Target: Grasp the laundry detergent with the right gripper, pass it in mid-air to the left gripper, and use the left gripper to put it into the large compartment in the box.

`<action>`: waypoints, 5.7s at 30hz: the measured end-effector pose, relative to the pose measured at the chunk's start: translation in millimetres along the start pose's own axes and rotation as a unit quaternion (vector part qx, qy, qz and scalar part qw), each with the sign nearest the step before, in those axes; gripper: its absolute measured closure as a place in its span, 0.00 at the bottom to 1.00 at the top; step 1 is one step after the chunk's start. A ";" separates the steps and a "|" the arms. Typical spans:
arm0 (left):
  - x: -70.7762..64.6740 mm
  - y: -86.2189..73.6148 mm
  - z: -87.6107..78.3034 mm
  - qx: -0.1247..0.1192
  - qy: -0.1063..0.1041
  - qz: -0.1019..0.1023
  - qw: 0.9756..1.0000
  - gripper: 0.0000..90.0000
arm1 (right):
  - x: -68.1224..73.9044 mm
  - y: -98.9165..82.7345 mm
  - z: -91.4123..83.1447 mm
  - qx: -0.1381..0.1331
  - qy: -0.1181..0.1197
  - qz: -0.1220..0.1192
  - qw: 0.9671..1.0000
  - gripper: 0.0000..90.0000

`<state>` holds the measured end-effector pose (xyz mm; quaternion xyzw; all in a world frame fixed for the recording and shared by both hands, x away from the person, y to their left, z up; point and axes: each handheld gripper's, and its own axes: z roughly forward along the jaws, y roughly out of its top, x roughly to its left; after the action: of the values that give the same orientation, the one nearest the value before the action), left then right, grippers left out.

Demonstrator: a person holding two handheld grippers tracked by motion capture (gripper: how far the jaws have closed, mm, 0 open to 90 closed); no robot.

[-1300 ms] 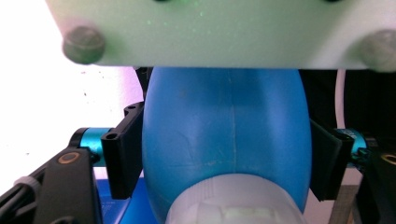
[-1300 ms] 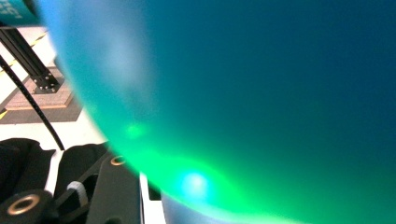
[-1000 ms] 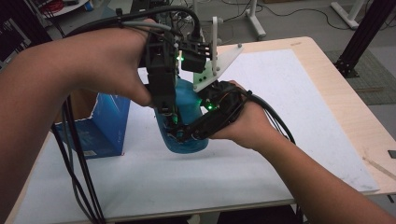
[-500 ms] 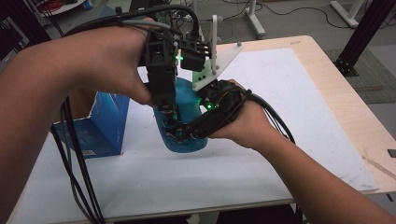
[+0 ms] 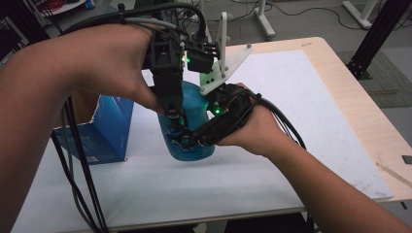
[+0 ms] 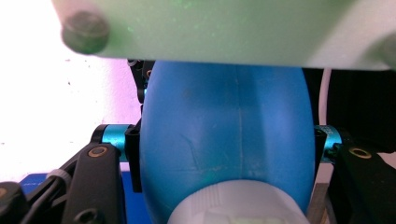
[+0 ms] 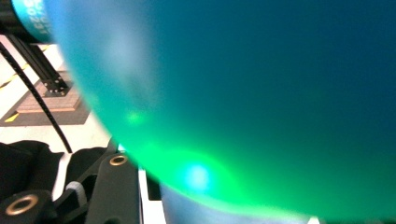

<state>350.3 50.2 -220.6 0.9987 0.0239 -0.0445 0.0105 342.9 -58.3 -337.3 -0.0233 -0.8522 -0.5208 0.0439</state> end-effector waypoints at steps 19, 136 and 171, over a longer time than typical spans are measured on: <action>-1.4 -12.6 -15.4 -0.001 0.007 -0.014 1.000 0.44 | 1.0 -1.2 -30.5 -0.018 -0.037 0.005 0.999 0.14; 111.0 -215.4 65.0 0.031 -0.008 -0.339 0.940 0.40 | -19.4 -1.6 -89.8 0.141 -0.139 0.038 0.980 0.01; 91.6 -201.3 6.3 0.013 0.017 -0.336 0.941 0.20 | -26.8 -0.6 -98.6 0.152 -0.118 0.046 0.980 0.01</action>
<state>431.0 255.4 -238.8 0.9331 0.3582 -0.0282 -0.0183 374.4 -146.2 -295.8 -0.1172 -0.9186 -0.3761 -0.0299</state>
